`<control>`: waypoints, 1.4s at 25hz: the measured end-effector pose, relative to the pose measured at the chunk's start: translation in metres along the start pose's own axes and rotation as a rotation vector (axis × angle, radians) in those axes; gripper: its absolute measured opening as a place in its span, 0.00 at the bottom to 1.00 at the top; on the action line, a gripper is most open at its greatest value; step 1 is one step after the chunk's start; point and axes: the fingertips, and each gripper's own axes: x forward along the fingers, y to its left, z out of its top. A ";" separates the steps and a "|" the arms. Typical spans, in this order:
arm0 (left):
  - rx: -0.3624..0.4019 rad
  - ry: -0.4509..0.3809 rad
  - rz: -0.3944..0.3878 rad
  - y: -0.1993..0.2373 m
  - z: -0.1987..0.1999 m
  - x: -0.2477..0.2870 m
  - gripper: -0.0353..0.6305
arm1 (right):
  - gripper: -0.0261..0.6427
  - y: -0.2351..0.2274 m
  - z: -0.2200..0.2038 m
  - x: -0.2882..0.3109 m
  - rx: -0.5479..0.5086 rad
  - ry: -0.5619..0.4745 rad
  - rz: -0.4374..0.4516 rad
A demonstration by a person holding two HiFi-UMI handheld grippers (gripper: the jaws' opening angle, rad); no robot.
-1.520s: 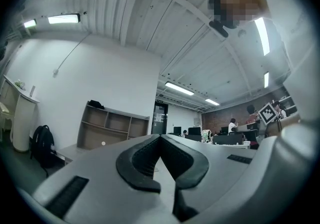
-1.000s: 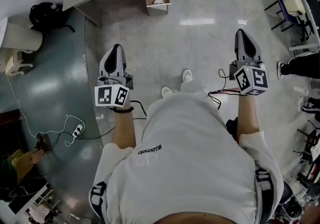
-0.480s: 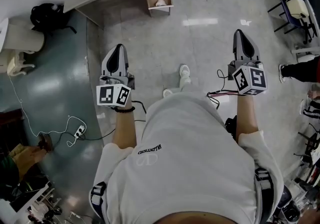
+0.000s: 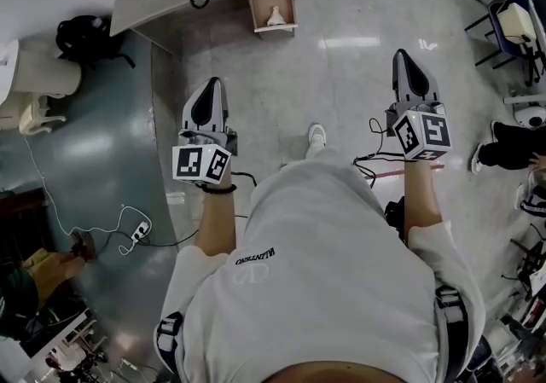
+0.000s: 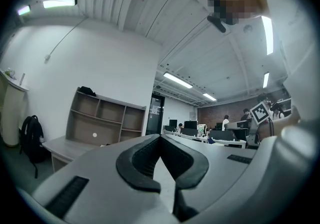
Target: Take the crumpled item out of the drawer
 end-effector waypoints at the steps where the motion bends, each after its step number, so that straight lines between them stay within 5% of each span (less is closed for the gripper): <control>1: 0.003 0.002 -0.001 -0.001 0.000 0.009 0.05 | 0.04 -0.005 0.000 0.007 0.003 -0.001 0.006; 16: 0.040 0.012 0.048 -0.029 -0.008 0.115 0.05 | 0.04 -0.071 -0.014 0.097 0.020 0.025 0.134; 35: -0.003 0.074 0.039 0.001 -0.056 0.182 0.05 | 0.04 -0.025 -0.046 0.185 -0.137 0.102 0.312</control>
